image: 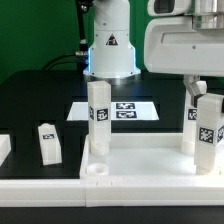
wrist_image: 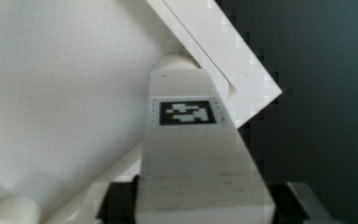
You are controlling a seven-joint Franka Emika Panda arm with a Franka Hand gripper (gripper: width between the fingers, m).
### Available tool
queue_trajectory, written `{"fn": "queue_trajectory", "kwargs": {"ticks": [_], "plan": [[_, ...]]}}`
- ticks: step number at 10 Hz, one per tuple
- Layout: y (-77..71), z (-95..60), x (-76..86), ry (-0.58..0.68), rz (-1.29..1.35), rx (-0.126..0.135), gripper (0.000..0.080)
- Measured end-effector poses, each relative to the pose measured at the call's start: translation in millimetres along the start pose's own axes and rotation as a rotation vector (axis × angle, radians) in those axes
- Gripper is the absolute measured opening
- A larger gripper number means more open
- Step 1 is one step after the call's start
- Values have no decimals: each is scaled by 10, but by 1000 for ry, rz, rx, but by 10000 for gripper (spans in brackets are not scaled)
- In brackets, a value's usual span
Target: Assemble desk
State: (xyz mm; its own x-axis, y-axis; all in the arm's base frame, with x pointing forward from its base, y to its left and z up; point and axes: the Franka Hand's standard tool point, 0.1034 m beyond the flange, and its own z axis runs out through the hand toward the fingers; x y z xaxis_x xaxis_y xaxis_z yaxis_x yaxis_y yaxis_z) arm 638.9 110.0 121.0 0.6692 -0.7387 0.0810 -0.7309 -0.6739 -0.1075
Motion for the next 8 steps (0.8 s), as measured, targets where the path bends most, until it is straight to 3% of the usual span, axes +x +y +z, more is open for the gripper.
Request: {"fn": "queue_trajectory", "kwargs": {"ticks": [2, 4, 5, 8], "plan": [[9, 3, -28, -5, 366, -14, 284], [22, -6, 11, -35, 793, -9, 284], [49, 7, -23, -51, 906, 15, 284], [33, 11, -34, -45, 854, 13, 284]]}}
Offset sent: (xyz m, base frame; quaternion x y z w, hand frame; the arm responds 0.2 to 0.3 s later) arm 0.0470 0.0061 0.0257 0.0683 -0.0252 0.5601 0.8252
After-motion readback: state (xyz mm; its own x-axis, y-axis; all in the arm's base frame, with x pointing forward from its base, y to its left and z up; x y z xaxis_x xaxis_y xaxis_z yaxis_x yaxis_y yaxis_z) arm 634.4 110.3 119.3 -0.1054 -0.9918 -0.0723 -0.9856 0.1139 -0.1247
